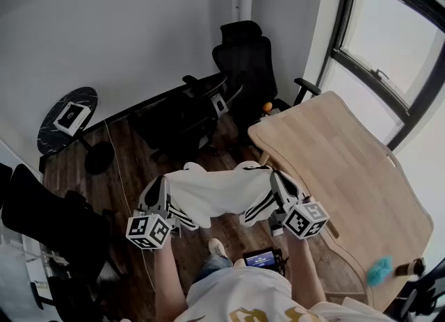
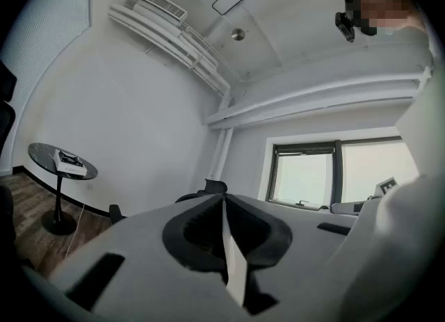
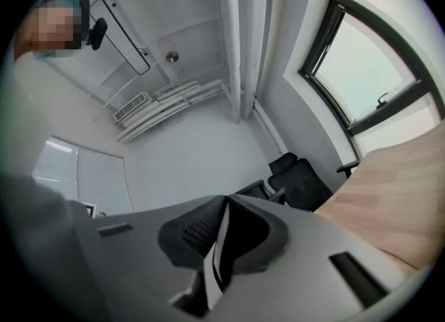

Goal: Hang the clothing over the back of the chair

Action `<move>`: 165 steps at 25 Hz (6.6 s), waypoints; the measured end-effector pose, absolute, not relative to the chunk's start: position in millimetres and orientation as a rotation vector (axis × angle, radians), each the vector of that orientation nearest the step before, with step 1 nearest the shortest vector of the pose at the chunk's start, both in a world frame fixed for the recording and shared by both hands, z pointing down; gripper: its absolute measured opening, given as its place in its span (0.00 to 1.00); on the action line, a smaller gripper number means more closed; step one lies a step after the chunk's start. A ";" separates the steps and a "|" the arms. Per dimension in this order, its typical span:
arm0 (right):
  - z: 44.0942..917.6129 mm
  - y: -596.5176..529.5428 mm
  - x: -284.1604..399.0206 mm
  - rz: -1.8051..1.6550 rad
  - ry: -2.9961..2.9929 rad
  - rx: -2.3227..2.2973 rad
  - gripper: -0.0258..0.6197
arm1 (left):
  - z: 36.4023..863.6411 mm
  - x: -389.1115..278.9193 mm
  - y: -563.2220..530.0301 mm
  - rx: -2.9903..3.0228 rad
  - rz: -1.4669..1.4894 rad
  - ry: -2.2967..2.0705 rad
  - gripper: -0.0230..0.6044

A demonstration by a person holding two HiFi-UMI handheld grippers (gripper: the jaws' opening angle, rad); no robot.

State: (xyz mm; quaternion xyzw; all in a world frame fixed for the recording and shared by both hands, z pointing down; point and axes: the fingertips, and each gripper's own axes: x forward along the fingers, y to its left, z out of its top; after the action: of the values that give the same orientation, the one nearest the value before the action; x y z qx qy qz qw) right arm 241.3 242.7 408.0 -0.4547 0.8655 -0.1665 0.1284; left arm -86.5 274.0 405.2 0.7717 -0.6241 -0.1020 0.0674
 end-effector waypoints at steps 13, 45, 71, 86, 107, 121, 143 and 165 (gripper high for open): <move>401.5 239.4 249.7 -0.473 2.574 -1.271 0.09 | 405.9 -77.9 280.7 2.323 -0.284 -1.873 0.09; 368.4 -32.1 109.3 -0.344 2.661 -1.277 0.09 | 372.8 -219.4 -5.5 2.364 -0.564 -1.714 0.09; 310.3 -151.5 94.7 -0.248 2.549 -1.324 0.09 | 327.4 -249.9 -119.8 2.461 -0.642 -1.598 0.09; 280.6 -259.7 77.4 -0.182 2.578 -1.216 0.09 | 315.0 -261.8 -214.7 2.437 -0.656 -1.637 0.09; 288.5 -414.6 76.0 0.043 2.694 -1.401 0.09 | 343.9 -248.4 -358.0 2.498 -0.081 -1.950 0.09; 396.2 -482.6 63.0 0.050 2.979 -1.481 0.09 | 466.2 -235.8 -419.0 2.390 0.457 -1.891 0.09; 535.2 -485.0 38.2 0.428 3.459 -1.519 0.10 | 670.4 -208.4 -381.3 2.261 1.175 -1.435 0.09; 554.3 -477.0 35.3 0.277 3.520 -1.478 0.11 | 710.3 -183.4 -353.1 2.239 1.262 -1.171 0.09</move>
State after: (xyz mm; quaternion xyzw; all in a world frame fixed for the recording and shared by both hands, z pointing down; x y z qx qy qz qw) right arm 35.3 -477.0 554.3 -0.3636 0.8661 0.0681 -0.3361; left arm -183.4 -353.1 710.3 0.7828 -0.4094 0.4411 0.1582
